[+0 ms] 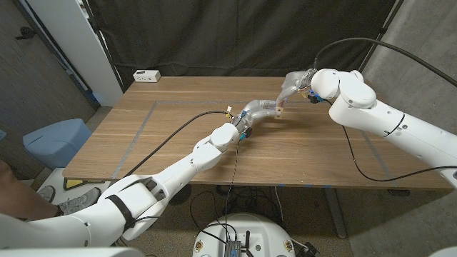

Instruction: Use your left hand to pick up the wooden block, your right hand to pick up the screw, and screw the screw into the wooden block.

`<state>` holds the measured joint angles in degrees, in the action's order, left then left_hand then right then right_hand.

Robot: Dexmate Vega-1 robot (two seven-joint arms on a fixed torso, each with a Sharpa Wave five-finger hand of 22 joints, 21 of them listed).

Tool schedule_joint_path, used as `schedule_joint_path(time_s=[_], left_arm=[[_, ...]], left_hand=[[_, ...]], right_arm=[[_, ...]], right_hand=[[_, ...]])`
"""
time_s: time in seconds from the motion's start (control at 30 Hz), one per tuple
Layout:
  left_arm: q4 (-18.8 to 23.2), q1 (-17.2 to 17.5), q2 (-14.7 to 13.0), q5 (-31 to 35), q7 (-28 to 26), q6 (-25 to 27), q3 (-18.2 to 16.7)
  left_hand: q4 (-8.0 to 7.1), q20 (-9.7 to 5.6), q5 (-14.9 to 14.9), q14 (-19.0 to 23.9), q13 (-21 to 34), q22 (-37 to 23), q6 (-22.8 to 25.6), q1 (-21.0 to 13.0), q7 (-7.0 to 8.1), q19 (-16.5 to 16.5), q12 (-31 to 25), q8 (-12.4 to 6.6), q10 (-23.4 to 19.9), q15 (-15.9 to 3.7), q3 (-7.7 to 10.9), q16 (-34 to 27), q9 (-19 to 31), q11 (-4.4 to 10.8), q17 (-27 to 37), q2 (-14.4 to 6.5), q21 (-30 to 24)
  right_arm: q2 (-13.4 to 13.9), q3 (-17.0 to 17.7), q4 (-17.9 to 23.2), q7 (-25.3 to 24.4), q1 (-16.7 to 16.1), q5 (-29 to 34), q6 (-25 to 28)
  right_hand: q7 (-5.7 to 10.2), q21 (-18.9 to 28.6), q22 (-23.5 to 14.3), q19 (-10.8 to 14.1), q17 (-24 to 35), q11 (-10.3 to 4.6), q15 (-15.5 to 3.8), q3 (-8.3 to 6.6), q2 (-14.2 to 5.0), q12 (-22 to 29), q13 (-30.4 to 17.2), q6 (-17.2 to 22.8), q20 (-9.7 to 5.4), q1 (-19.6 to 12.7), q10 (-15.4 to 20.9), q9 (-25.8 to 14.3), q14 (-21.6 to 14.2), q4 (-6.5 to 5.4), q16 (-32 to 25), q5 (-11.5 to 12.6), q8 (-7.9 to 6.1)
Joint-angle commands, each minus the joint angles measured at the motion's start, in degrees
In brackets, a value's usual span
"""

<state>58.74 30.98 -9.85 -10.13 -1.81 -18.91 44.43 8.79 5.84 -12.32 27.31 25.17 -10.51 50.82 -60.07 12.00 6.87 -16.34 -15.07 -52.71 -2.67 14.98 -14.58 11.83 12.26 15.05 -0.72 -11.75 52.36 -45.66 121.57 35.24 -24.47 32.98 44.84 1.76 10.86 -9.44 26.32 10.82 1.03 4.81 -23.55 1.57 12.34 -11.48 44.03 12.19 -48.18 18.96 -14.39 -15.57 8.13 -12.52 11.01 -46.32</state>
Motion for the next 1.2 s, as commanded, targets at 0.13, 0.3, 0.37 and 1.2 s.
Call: schedule_joint_path(time_s=[0.13,0.3,0.37,1.2], left_arm=[[0.79,0.35,-0.16,0.17,-0.35,0.58,0.05],[0.9,0.42,-0.14,0.16,-0.35,0.64,0.08],[0.95,0.45,-0.13,0.22,-0.46,0.68,0.09],[0.94,0.48,-0.11,0.25,-0.67,0.49,0.0]], left_hand=[[-0.21,0.09,-0.45,0.54,9.91,-0.28,3.6,1.95,-0.37,0.05,-0.5,-0.26,-0.85,-5.73,0.55,0.17,0.24,0.49,0.05,-4.14,-0.48],[-0.28,0.17,-0.47,0.48,9.91,-0.28,3.58,2.0,-0.4,0.04,-0.48,-0.25,-0.87,-5.68,0.59,0.2,0.24,0.48,0.08,-4.26,-0.48],[-0.31,0.22,-0.48,0.5,9.9,-0.28,3.51,2.04,-0.39,0.05,-0.46,-0.22,-0.85,-5.64,0.6,0.2,0.24,0.48,0.08,-4.29,-0.48],[-0.37,0.25,-0.58,0.57,9.64,-0.28,3.53,2.26,-0.37,-0.05,-0.13,-0.24,-0.75,-5.69,0.71,0.32,0.24,0.49,0.05,-4.31,-0.45]], right_arm=[[0.21,-0.57,0.72,-0.06,-0.44,1.51,1.77],[0.29,-0.86,0.99,0.14,-0.48,2.23,2.32],[0.3,-0.95,1.14,0.15,-0.58,2.55,2.6],[-0.93,-1.55,0.63,-0.02,-1.03,5.38,2.63]], right_hand=[[0.15,0.36,-0.21,0.64,0.2,-0.1,-0.28,0.17,-0.08,0.33,-0.04,1.28,-0.01,1.51,0.95,0.03,-0.46,-0.72,-0.21,-0.24,-0.5],[0.12,0.27,-0.21,0.65,0.23,0.01,-0.46,0.44,-0.12,0.31,-0.04,1.87,0.01,2.22,1.37,0.12,-0.56,-0.95,-0.18,-0.32,-0.72],[0.01,0.23,-0.21,0.69,0.23,-0.05,-0.48,0.62,-0.06,0.3,-0.03,2.44,0.0,2.62,1.61,0.21,-0.65,-1.04,-0.17,-0.37,-0.9],[0.29,-0.02,-0.22,1.69,0.4,-0.89,-1.59,5.51,2.12,0.13,-0.01,8.15,-0.03,12.01,5.62,-1.39,-2.03,-3.77,-0.13,-0.32,-4.51]])
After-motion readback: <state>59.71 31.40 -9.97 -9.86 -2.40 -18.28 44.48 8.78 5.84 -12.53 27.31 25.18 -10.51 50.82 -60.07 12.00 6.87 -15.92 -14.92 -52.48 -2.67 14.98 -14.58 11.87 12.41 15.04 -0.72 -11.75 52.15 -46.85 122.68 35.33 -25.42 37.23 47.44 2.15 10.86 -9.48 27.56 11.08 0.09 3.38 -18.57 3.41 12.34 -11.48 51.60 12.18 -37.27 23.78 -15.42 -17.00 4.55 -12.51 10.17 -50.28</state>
